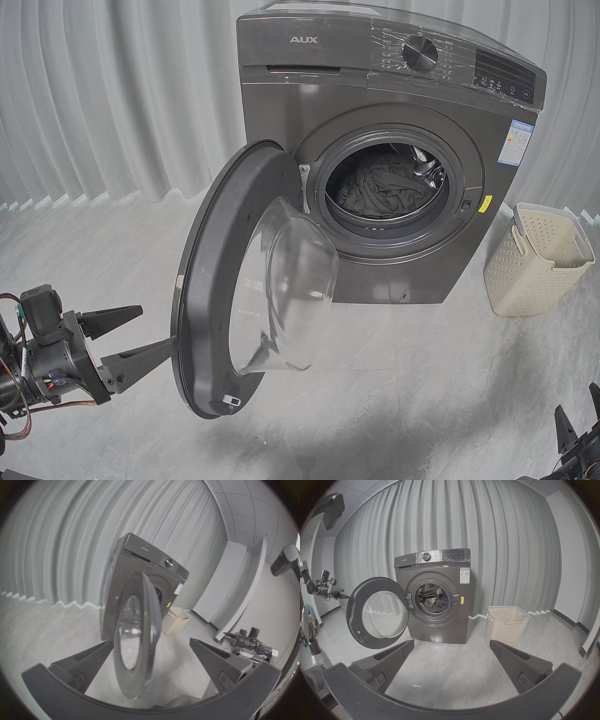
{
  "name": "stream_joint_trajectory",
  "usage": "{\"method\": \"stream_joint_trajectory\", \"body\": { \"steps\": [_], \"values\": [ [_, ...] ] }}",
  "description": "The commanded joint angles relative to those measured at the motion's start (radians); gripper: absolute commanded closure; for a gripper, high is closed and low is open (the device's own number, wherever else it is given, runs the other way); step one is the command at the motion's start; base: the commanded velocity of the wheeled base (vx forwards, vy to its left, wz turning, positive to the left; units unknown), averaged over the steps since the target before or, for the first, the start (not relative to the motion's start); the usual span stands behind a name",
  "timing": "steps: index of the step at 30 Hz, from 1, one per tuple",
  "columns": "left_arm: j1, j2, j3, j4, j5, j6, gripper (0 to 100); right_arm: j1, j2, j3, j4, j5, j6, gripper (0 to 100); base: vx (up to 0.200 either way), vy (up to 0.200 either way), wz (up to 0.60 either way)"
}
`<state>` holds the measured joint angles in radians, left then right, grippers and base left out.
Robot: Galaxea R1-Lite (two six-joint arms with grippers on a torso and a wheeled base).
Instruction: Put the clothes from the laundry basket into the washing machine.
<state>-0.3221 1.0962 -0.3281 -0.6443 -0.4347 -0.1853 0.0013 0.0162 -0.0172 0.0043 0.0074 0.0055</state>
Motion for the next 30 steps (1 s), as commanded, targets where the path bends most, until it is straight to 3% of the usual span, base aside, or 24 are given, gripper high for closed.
{"method": "stream_joint_trajectory", "body": {
  "steps": [1,2,3,7,14,17,30],
  "values": [
    [0.155,-0.015,0.017,-0.002,0.014,0.090,0,0.000,-0.016,0.016,0.000,0.000,-0.001,0,0.000,0.000,0.00],
    [0.155,-0.015,0.017,-0.002,0.014,0.090,0,0.000,-0.016,0.016,0.000,0.000,-0.001,0,0.000,0.000,0.00],
    [0.215,-0.015,0.015,0.002,0.002,0.112,0,0.000,-0.016,0.016,0.000,0.000,-0.001,0,0.000,0.000,0.00],
    [0.268,0.004,0.015,0.008,-0.004,0.116,0,0.000,-0.016,0.016,0.000,0.000,-0.001,0,0.000,0.000,0.00],
    [0.256,0.108,0.012,-0.006,-0.004,0.127,0,0.000,-0.016,0.016,0.000,0.000,-0.001,0,0.000,0.000,0.00],
    [0.206,0.172,-0.006,-0.020,-0.018,0.147,0,0.000,-0.016,0.016,0.000,0.000,0.001,0,0.000,0.000,0.00],
    [-0.012,0.318,-0.092,-0.091,-0.010,0.130,0,0.000,-0.016,0.016,0.000,0.000,0.001,0,0.000,0.000,0.00]
  ]
}}
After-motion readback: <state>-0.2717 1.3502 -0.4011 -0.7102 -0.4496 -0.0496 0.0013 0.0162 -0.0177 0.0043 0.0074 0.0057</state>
